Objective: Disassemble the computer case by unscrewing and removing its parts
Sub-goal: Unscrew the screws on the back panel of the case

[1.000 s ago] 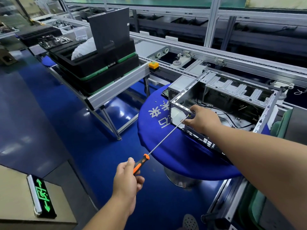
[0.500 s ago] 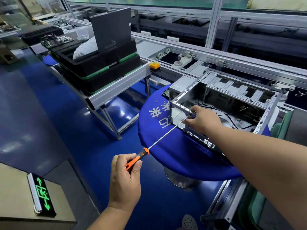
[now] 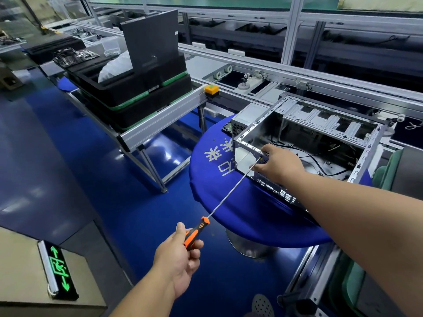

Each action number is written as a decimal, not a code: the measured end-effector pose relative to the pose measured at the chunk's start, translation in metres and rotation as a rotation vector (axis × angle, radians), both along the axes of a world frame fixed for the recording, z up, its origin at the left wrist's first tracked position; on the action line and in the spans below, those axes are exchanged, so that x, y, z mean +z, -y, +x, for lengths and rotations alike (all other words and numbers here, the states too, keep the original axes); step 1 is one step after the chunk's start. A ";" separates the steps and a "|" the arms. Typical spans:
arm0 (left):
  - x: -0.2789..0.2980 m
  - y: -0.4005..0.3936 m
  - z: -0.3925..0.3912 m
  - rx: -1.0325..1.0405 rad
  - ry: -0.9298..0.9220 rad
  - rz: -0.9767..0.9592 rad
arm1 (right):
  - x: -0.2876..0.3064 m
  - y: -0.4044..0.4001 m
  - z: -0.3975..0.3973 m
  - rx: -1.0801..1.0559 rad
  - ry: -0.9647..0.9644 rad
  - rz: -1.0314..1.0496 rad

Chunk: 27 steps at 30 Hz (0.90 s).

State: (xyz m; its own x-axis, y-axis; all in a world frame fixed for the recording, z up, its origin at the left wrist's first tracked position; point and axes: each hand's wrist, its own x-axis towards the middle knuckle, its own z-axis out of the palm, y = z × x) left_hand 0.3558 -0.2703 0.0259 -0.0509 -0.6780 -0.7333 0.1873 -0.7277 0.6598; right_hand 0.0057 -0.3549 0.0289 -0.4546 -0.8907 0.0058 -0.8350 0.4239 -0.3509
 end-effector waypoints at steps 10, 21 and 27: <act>0.008 -0.004 0.012 -0.233 0.573 -0.965 | -0.002 0.002 0.000 -0.014 0.006 -0.006; -0.003 0.007 0.008 -0.157 0.572 -0.796 | -0.001 0.001 0.001 -0.020 0.003 -0.010; 0.006 0.009 0.004 -0.041 0.144 -0.095 | 0.000 0.000 0.002 -0.009 -0.005 -0.001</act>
